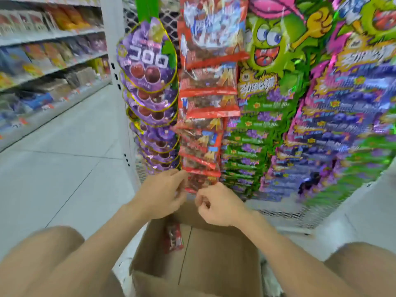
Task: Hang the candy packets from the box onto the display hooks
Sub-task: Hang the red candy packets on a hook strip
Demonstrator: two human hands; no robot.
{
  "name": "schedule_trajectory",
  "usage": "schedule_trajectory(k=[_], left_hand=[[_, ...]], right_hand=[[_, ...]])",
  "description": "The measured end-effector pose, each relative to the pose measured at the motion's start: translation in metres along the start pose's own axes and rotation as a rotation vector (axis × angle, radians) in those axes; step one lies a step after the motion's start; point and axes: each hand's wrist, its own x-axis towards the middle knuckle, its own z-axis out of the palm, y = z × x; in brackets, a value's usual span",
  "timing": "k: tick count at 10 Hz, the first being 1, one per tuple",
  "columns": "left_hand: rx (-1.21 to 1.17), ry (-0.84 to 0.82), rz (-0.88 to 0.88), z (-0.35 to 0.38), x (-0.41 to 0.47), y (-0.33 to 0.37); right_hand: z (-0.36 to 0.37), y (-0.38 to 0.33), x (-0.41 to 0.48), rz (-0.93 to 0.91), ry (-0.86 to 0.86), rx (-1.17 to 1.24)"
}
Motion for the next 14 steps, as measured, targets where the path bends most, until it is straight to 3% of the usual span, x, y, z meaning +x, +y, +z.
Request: schedule_trajectory(k=[1, 2, 3, 4, 5, 6, 8, 10, 11, 12, 13, 14], left_hand=[[-0.009, -0.271, -0.246, 0.060, -0.030, -0.024], [0.038, -0.466, -0.473, 0.110, -0.049, -0.052], [0.124, -0.446, -0.591, 0.150, -0.063, -0.071], [0.109, -0.208, -0.732, 0.179, -0.078, -0.087], [0.065, -0.118, -0.797, 0.199, -0.091, -0.100], [0.029, -0.106, -0.777, 0.215, -0.097, -0.110], [-0.033, -0.063, -0.730, 0.226, -0.100, -0.113], [-0.140, -0.082, -0.732, 0.228, -0.100, -0.122], [-0.159, -0.100, -0.708, 0.226, -0.096, -0.116], [-0.200, -0.132, -0.671, 0.222, -0.092, -0.103], [-0.256, -0.183, -0.769, 0.215, -0.090, -0.088], [-0.430, -0.091, -0.936, 0.204, -0.086, -0.072]], right_hand=[[0.070, 0.029, -0.008, 0.200, -0.311, 0.030], [0.133, 0.054, -0.008, 0.333, -0.450, 0.034], [0.188, 0.072, 0.000, 0.399, -0.517, 0.019], [0.238, 0.076, 0.013, 0.384, -0.607, -0.055], [0.278, 0.066, 0.030, 0.345, -0.682, -0.160], [0.319, 0.058, 0.049, 0.263, -0.640, -0.215], [0.390, 0.066, 0.064, 0.325, -0.537, 0.011], [0.378, 0.086, 0.054, 0.341, -0.476, -0.043], [0.361, 0.092, 0.046, 0.432, -0.335, 0.161], [0.328, 0.081, 0.045, 0.615, -0.152, 0.544], [0.283, 0.070, 0.045, 0.739, -0.146, 0.840], [0.232, 0.065, 0.038, 0.725, -0.162, 1.039]])
